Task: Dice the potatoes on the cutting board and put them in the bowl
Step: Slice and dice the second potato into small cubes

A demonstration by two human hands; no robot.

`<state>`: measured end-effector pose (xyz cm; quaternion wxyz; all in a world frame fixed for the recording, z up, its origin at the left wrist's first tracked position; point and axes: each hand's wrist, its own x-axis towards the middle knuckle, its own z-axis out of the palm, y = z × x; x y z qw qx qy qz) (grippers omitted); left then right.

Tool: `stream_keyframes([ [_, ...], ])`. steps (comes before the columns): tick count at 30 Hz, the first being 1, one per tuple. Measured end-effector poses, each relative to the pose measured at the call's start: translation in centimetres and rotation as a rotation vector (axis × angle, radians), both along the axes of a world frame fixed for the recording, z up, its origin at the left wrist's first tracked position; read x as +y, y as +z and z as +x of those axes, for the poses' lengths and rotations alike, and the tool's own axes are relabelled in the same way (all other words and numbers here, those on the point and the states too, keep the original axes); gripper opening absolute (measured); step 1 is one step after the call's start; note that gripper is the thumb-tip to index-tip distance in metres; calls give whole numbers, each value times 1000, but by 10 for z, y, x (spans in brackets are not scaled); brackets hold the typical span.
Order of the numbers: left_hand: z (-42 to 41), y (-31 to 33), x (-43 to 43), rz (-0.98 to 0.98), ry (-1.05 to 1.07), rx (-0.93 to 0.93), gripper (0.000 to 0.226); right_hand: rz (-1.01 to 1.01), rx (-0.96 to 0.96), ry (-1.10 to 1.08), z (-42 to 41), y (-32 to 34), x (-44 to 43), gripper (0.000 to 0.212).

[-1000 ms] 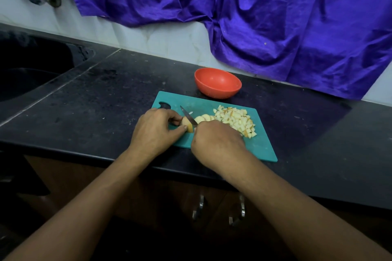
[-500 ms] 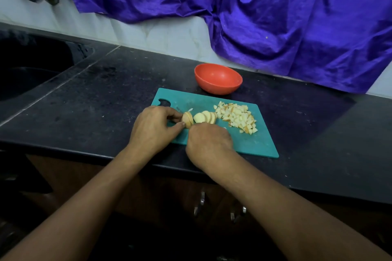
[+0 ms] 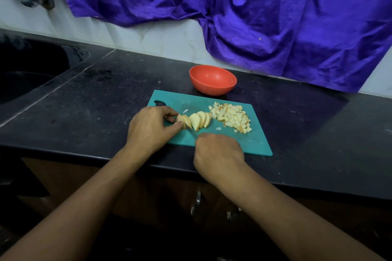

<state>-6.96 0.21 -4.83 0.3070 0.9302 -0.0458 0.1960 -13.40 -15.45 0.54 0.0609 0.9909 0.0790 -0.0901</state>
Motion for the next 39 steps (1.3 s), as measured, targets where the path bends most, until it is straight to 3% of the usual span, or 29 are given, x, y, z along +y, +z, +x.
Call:
stream_keyframes([
  [4,-2,3,-1,-1,4,6,34,78,-21,0,0,-4,-19,24],
  [8,-4,4,-2,4,7,5,36,408,96,-108,7,-7,-35,38],
  [11,-4,4,-1,6,4,0,35,506,61,-136,7,0,-35,39],
  [22,-4,2,0,-12,3,-8,29,204,-68,-67,10,11,10,30],
  [39,-5,0,2,9,3,-24,12,84,-59,-52,18,-4,5,26],
])
